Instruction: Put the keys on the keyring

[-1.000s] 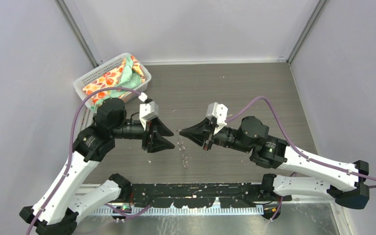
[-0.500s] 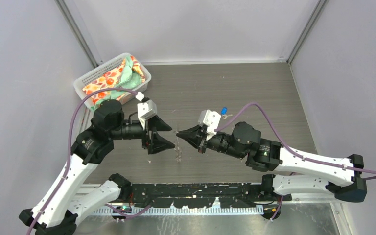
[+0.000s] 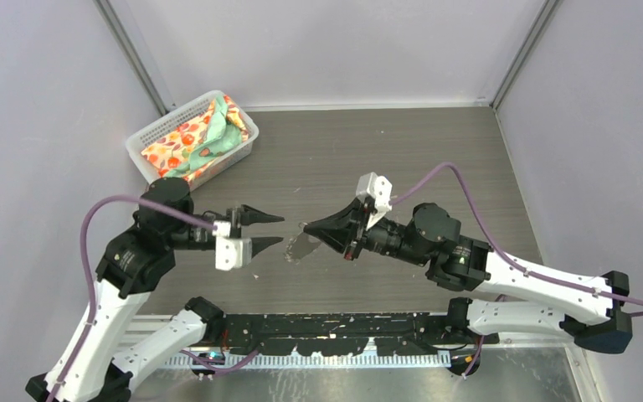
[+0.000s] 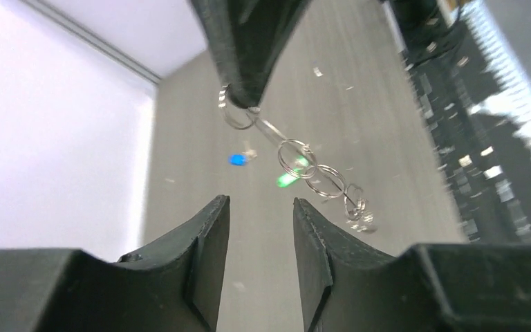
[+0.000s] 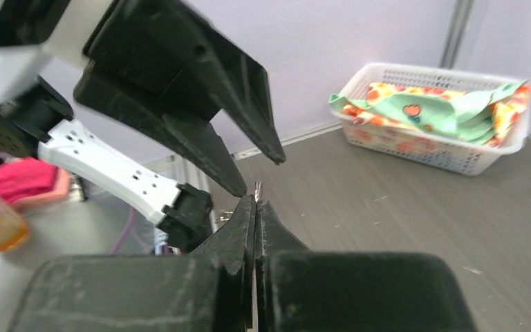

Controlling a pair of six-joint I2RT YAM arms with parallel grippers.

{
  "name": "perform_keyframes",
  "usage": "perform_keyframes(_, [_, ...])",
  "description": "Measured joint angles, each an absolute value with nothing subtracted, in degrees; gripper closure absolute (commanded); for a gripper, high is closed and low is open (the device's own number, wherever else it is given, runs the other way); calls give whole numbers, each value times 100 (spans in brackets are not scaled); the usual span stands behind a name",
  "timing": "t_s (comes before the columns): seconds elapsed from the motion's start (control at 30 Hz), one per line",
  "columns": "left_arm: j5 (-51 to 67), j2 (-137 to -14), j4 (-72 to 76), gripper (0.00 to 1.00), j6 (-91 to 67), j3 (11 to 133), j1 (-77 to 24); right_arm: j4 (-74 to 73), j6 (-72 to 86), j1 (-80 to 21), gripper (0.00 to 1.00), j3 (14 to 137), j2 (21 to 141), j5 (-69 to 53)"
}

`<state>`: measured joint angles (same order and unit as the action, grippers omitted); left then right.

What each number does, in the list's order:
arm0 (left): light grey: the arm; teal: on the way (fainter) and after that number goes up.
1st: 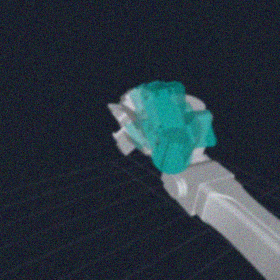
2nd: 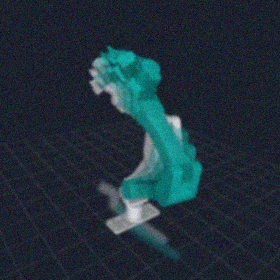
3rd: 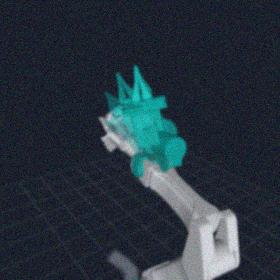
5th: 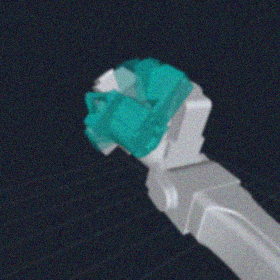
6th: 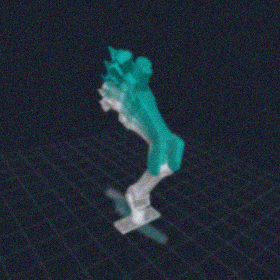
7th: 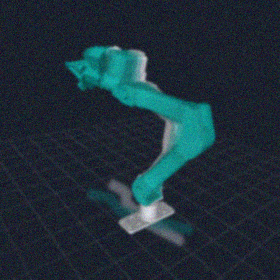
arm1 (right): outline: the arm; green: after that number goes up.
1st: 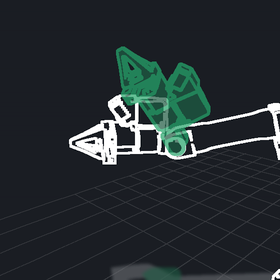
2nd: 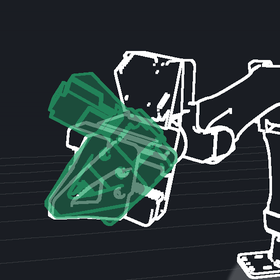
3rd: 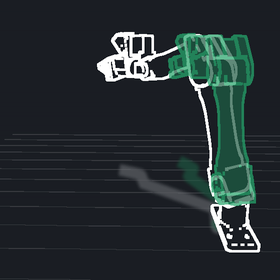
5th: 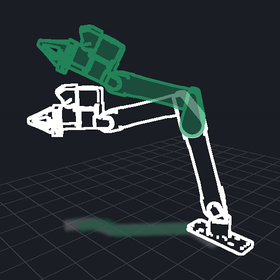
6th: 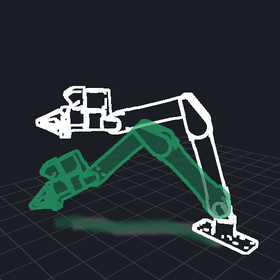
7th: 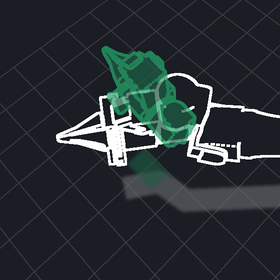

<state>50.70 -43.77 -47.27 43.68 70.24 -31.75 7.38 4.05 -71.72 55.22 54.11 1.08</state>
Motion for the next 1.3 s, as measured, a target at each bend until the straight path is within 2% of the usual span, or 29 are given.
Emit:
perform_keyframes(0.27, [5164, -3645, -3946, 57, 7708, 6023, -3175, 1529, 2665, -5546, 99, 5522, 5723, -1708])
perform_keyframes(0.43, [5347, -3548, -3146, 58, 8886, 5522, -3175, 2364, 3800, -5240, 99, 5551, 6270, -2766])
perform_keyframes(0.63, [5214, -3524, -2246, 59, 9098, 5249, -3175, 2759, 4499, -5085, 99, 5607, 6611, -3667])
perform_keyframes(1.1, [5439, -3483, -1719, 56, 9402, 5330, -3175, 3516, 5406, -5039, 99, 5808, 7098, -4414])
perform_keyframes(1.3, [5564, -3385, -1363, 61, 9432, 5199, -3175, 3616, 5789, -5009, 99, 5902, 7406, -4646])
